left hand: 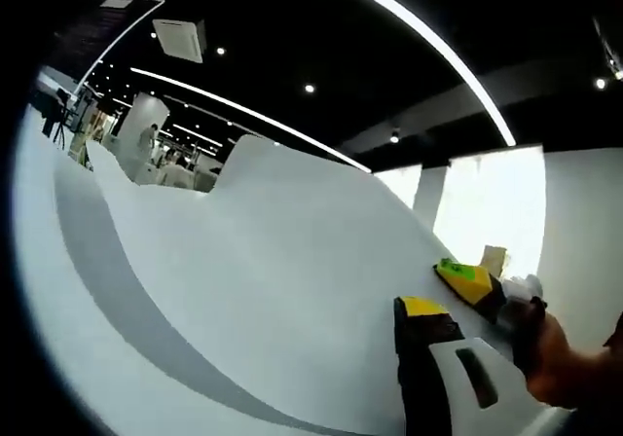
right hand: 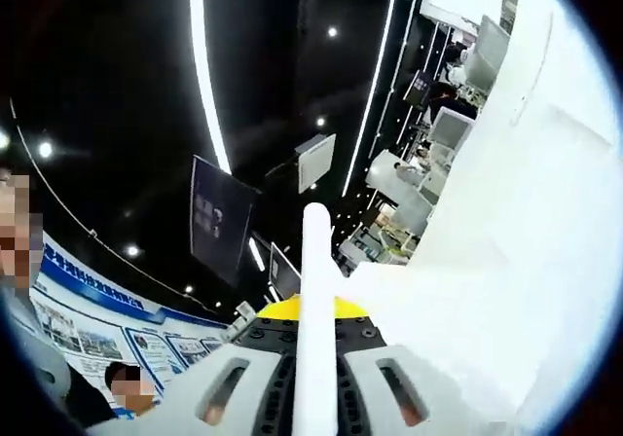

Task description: Organize the stack of printing papers by aligning and flattening the scattered papers on the table

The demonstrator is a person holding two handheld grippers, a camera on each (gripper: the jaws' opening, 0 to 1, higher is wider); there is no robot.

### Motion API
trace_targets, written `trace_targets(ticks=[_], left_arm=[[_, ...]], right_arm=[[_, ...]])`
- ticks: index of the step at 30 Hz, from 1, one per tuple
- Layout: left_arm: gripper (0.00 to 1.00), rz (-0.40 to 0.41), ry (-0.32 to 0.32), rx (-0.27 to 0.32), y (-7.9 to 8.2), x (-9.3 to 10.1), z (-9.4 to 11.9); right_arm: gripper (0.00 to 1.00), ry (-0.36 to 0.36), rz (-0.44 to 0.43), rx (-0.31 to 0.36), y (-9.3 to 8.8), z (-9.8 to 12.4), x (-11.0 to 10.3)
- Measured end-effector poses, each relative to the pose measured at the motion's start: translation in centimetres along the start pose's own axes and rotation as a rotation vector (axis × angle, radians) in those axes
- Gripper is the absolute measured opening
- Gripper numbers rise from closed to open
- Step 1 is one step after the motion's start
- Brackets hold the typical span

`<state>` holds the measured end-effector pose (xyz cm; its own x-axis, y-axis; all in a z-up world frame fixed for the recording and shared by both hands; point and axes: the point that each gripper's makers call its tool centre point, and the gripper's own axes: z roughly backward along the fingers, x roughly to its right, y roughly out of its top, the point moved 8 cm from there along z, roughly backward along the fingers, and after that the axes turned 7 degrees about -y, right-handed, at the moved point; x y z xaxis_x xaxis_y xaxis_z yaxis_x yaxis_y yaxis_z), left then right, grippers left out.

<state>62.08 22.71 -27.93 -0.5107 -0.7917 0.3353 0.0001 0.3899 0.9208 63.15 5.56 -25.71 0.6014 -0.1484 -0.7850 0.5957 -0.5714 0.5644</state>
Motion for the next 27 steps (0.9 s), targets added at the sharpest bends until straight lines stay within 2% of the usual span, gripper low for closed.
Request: trace_targets(ticks=[10,13,19,23,27], left_arm=[[0.52,0.007,-0.009,0.016,0.0,0.4,0.0],[0.51,0.007,-0.009,0.016,0.0,0.4,0.1],[0.49,0.011,-0.019,0.028,0.2,0.5,0.1],[0.49,0.013,-0.019,0.027,0.2,0.5,0.1],[0.43,0.014,-0.005,0.015,0.0,0.3,0.1]], right_arm=[[0.00,0.024,-0.050,-0.004,0.1,-0.1,-0.1],[0.00,-0.021,-0.047,-0.002,0.2,-0.1,0.5],[0.00,-0.045,-0.041,-0.021,-0.7,-0.3,0.7],[0.00,-0.054,-0.015,-0.011,-0.6,-0.2,0.4],[0.00,-0.076,-0.018,0.002,-1.0,-0.3,0.7]])
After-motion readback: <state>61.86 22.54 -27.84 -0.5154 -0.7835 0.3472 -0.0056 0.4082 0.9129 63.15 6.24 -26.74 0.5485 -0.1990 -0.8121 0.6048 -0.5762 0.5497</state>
